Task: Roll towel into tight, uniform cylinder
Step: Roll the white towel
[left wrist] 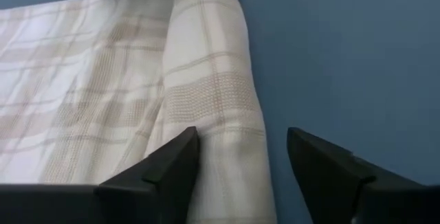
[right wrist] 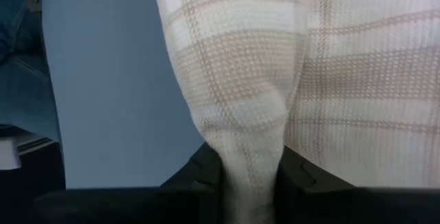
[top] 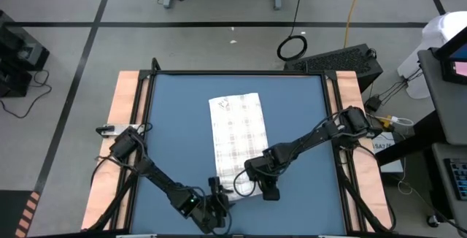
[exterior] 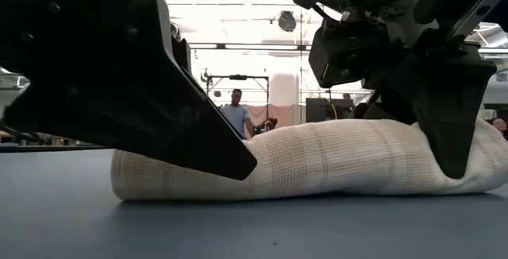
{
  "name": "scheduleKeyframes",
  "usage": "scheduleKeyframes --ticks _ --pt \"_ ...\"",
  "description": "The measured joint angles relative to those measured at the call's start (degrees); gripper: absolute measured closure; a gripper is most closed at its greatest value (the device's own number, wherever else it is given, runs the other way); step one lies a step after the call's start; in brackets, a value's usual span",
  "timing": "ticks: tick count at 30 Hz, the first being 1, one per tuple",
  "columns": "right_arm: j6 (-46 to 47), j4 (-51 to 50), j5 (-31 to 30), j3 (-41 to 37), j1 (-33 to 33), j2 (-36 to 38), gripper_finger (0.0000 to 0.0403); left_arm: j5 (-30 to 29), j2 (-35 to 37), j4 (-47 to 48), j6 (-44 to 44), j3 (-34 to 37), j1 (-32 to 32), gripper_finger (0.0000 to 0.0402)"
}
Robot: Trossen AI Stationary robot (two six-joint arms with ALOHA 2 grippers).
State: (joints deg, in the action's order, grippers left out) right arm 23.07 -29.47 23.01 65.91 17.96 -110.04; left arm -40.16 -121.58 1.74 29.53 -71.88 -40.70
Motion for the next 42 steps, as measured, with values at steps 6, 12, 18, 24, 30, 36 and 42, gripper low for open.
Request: scheduleKeyframes --ticks 6,12,18,24,30,36,42 --pt "1.44 0.57 -0.51 0.00 0.36 0.02 0.0327 0.90 0.00 0.75 0.87 0.00 0.24 0.0278" --pt "3.62 -1.17 -6.73 -0.02 2.25 2.22 0.0286 6.32 0.57 1.77 5.19 -0.13 1.96 0.0386" --pt "6.66 -5.26 -23.53 -0.09 8.22 8.17 0.0241 11.30 1.14 3.20 8.00 -0.24 3.89 0.0367" --pt "9.25 -7.76 -35.90 -0.09 18.52 9.17 0.0191 14.13 3.20 8.16 9.10 -0.15 5.18 0.0379" --pt "16.10 -6.98 -47.17 -0.04 26.32 7.72 0.0146 21.80 5.72 8.81 9.23 0.02 6.97 0.0379" --pt "15.28 -1.99 -52.69 0.07 29.65 7.04 0.0136 29.12 6.17 9.52 9.99 0.01 9.64 0.0379" --pt "9.84 2.43 -53.08 0.13 28.82 2.92 0.0136 33.00 6.32 9.74 13.36 0.33 11.28 0.0379"
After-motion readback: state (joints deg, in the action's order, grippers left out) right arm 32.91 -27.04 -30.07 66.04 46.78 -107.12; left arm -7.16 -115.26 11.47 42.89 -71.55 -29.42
